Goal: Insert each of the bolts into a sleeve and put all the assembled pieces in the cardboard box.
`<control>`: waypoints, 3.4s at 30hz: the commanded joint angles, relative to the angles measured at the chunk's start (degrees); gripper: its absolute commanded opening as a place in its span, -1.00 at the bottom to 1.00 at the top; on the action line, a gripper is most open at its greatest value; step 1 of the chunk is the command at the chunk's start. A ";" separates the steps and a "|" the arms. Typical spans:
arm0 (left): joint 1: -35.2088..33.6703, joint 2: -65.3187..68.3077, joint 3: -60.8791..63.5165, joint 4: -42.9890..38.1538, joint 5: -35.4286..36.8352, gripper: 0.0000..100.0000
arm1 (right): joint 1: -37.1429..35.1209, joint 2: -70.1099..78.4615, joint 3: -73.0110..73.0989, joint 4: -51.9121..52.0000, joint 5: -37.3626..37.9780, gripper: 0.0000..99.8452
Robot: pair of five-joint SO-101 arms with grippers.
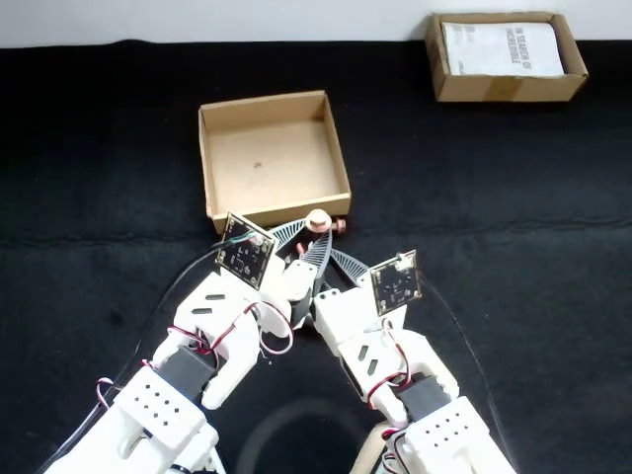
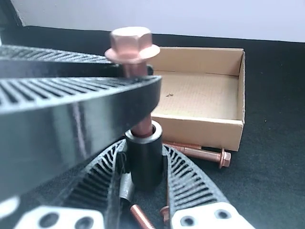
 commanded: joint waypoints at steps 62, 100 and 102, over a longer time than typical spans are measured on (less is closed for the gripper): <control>-44.09 -35.65 17.36 17.58 -0.09 -0.98 | 5.58 90.51 -101.67 36.88 45.98 -0.98; -44.88 -35.82 17.27 23.74 0.00 -0.98 | -1.19 100.09 -163.30 98.33 22.68 -0.54; -44.88 -35.82 17.27 23.74 0.00 -0.98 | -1.19 98.59 -167.16 98.33 18.90 -0.54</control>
